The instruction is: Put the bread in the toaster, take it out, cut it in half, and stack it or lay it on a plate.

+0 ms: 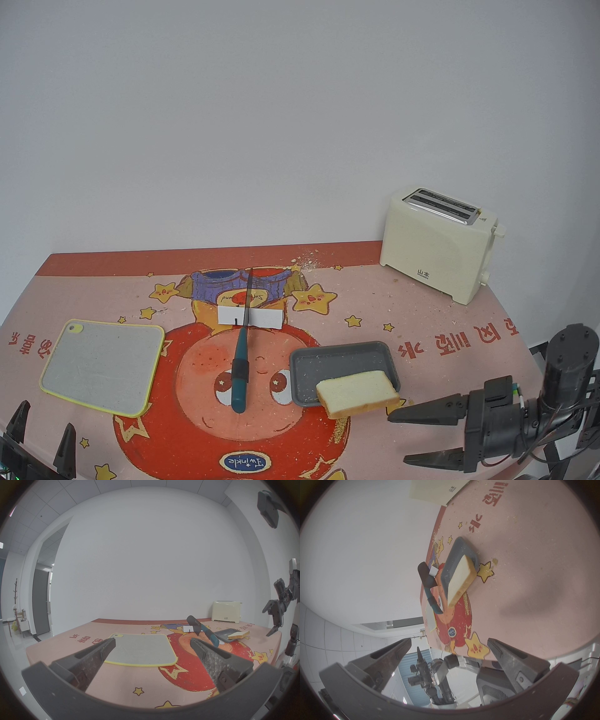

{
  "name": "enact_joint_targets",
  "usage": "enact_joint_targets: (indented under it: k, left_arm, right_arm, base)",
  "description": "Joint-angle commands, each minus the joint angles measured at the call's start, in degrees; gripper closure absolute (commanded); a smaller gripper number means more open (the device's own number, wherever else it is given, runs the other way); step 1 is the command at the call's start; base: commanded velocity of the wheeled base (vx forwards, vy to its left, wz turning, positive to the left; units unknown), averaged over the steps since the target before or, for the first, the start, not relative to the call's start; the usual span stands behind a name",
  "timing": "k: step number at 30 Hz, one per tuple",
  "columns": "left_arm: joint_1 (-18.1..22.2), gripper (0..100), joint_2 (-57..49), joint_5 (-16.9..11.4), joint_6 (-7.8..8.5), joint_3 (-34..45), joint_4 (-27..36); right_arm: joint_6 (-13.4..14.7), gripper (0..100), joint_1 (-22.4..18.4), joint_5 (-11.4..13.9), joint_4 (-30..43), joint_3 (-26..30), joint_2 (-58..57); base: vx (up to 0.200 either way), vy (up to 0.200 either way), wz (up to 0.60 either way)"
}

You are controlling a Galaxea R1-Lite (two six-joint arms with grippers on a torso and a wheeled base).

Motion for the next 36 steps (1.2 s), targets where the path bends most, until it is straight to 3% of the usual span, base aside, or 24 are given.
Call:
enact_joint_targets:
  k: [1, 5, 8, 28, 36]
  left_arm:
    - [0.0, 0, 0.0, 0.0, -0.02, 1.0, 0.0]
    - [0.0, 0, 0.0, 0.0, -0.02, 1.0, 0.0]
    - [0.0, 0, 0.0, 0.0, -0.02, 1.0, 0.0]
    - [0.0, 0, 0.0, 0.0, -0.02, 1.0, 0.0]
    - [0.0, 0, 0.1, 0.0, -0.02, 1.0, 0.0]
  right_arm:
    - [0.9, 0, 1.3, -2.9, -5.1, 1.1, 8.8]
    - [4.3, 0, 2.1, -3.2, -8.4, 0.5, 9.5]
    - [4.9, 0, 1.3, -3.2, -9.1, 0.4, 10.4]
    - [4.9, 0, -4.7, -2.9, -22.5, -1.0, 20.4]
    - [4.8, 0, -5.3, -3.0, -23.5, -1.4, 20.9]
  base:
    - [0.0, 0.0, 0.0]
    - [0.0, 0.0, 0.0]
    - [0.0, 0.0, 0.0]
    - [0.0, 0.0, 0.0]
    - [0.0, 0.0, 0.0]
